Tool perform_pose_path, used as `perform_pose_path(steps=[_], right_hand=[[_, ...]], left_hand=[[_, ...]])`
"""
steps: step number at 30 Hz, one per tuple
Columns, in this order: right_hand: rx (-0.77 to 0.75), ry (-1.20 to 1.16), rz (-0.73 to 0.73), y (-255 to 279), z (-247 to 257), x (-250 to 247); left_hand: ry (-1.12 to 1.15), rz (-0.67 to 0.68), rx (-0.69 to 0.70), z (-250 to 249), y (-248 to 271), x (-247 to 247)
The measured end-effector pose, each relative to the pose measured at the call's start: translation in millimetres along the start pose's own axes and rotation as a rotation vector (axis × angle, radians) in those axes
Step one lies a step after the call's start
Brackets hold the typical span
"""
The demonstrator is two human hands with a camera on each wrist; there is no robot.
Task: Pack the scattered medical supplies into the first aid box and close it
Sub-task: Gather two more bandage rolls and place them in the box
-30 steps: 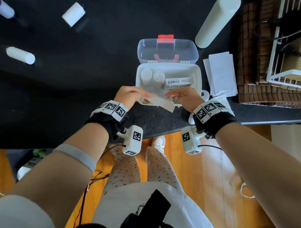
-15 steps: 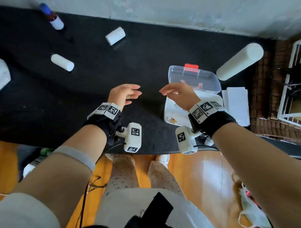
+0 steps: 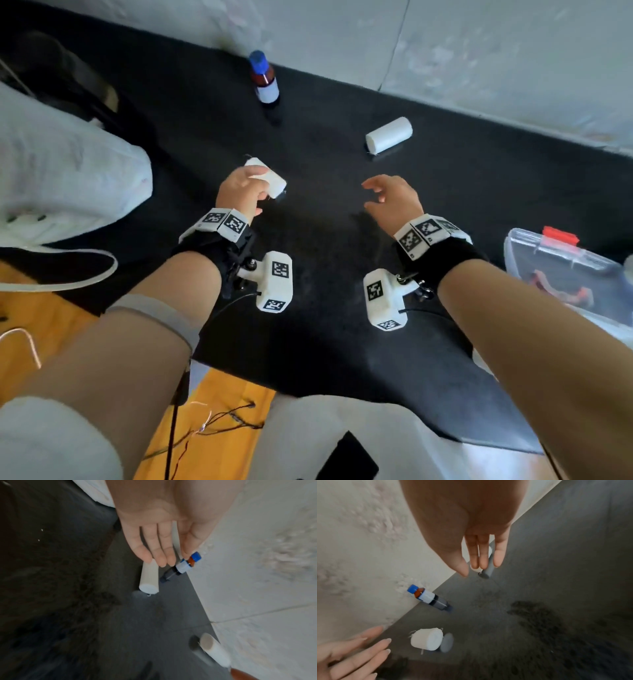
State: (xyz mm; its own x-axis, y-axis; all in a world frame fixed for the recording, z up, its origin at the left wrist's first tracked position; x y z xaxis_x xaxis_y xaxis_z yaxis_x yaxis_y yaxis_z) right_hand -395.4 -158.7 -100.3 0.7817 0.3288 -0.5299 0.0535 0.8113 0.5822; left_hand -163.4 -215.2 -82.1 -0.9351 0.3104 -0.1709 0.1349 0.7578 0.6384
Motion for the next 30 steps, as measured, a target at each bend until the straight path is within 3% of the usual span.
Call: perform_pose_path(steps=[4, 8, 14, 19, 23, 30], right_hand=[[0.095, 0.025, -0.051, -51.0, -2.3, 4.1], [0.198, -0.011, -0.075, -82.1, -9.5, 0.8], [0.319, 0.055, -0.072, -106.8, -15.6, -20.8], [0.364, 0.207, -0.030, -114.2, -16.6, -18.6], [0.307, 0.209, -0.077, -96.0, -20.9, -9.2], [0.106, -0.146, 0.115, -23.8, -52.0, 13.5]], left_hand=[[0.089, 0.043, -0.162, 20.8, -53.3, -14.4], [-0.059, 0.122, -0.238, 26.1, -83.1, -4.4], [-0.308, 0.084, -0.180, 31.5, -101.3, 3.5], [-0.272, 0.012, -0.096, 37.4, -96.6, -1.0], [-0.003, 0.066, -0.147, 38.4, -83.3, 8.2], [0.124, 0.277, -0.085, 20.5, -38.9, 62.0]])
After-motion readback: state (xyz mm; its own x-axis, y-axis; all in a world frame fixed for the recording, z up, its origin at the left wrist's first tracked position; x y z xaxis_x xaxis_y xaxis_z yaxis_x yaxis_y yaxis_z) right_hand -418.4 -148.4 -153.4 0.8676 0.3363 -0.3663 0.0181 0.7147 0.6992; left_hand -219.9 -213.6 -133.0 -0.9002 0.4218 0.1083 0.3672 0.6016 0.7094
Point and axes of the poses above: each hand's wrist, its own y-axis away from the middle knuckle, its own x-axis out of the palm, z = x × y, the point moved 5 cm from there along -y, towards the middle knuckle, and after that the axes turned 14 degrees about z, right-handed, at the moved point
